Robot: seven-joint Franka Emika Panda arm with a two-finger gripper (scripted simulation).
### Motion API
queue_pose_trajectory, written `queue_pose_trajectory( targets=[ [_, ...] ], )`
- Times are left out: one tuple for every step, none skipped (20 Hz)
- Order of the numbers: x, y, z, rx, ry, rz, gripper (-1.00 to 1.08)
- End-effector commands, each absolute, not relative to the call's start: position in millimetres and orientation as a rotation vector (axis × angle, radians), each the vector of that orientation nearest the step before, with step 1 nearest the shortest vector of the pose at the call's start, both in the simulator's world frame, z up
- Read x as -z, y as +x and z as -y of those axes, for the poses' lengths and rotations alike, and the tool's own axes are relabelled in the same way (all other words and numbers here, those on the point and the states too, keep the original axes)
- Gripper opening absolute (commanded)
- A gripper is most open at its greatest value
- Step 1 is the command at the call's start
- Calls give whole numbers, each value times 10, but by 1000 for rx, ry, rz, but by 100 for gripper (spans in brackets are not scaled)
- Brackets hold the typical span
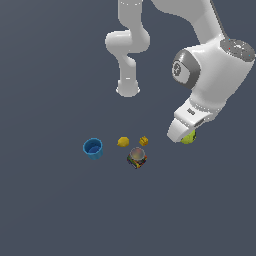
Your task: Pick up a designated object from a clutter of objects.
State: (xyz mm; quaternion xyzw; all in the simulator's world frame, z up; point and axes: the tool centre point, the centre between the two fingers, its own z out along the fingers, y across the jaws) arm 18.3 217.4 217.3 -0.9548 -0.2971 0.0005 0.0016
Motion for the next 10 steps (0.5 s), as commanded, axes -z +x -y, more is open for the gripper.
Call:
queue_pose_trajectory(
  targets=[
    [-2415,299,-2153,-1,-2996,933,-100],
    [-2505,346,-2145,-1,-2996,933,-100],
    [-2591,390,-2138,-1,-2996,933,-100],
    [-2674,434,-2129,0,-2997,932,-100],
    [-2755,476,-2123,0,-2997,932,-100],
    [-2832,517,-2116,0,-2997,932,-100],
    [-2906,556,-2110,0,-2997,932,-100],
    [-2979,595,-2103,0,-2998,932,-100],
    [-3048,633,-2098,0,-2998,932,-100],
    [-3116,670,-2092,0,-2998,932,-100]
  ],
)
